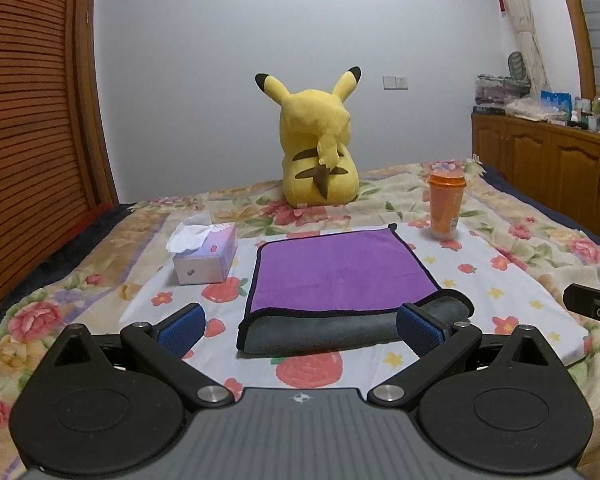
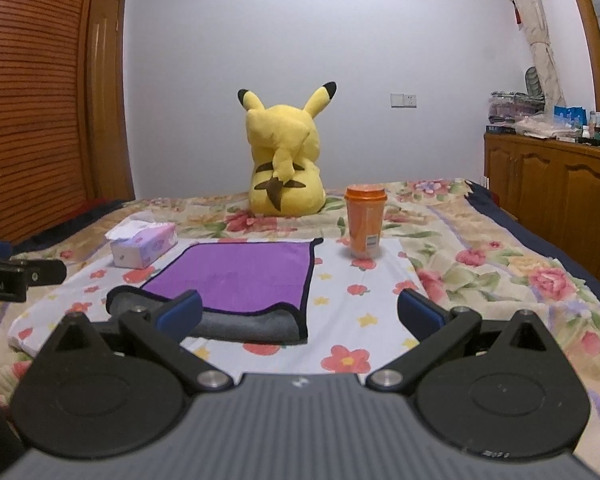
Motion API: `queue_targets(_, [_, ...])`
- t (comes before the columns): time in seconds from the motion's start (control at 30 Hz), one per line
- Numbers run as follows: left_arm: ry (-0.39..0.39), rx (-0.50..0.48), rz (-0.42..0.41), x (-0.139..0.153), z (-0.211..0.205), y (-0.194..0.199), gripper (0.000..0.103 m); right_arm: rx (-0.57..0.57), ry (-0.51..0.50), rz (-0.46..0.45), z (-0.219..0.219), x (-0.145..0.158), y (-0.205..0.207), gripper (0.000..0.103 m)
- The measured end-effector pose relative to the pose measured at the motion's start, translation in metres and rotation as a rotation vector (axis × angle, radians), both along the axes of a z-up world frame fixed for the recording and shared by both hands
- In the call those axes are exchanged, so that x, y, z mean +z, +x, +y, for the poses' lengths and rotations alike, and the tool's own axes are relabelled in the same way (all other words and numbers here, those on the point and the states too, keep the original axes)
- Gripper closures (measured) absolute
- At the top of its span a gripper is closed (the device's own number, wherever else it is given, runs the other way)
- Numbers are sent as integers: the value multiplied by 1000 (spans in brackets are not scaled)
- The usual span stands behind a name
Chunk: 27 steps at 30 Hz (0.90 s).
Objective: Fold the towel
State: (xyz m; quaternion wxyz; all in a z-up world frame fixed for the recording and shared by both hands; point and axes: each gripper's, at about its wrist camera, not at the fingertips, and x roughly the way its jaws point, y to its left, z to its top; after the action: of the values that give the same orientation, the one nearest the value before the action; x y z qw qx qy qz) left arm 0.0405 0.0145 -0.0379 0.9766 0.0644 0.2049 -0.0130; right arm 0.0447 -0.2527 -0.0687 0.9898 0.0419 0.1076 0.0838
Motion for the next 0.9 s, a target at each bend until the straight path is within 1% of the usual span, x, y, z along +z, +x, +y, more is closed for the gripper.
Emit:
queue_targets(0.33, [2,-3,30,-9,4,22,0,-4,-10,44,7,-9,15,0])
queue_targets(0.6, [22,-2,46,-19,10,46,0,11,-40,61,15,-16,30,0])
queue_targets(0.77, [12,5,69,-26,16,62,0,20,-58,71,21,-20,42,0])
queue_targets(0.9, [19,7,78,-32,19,73,0,26,-63,78,24,-22,53,0])
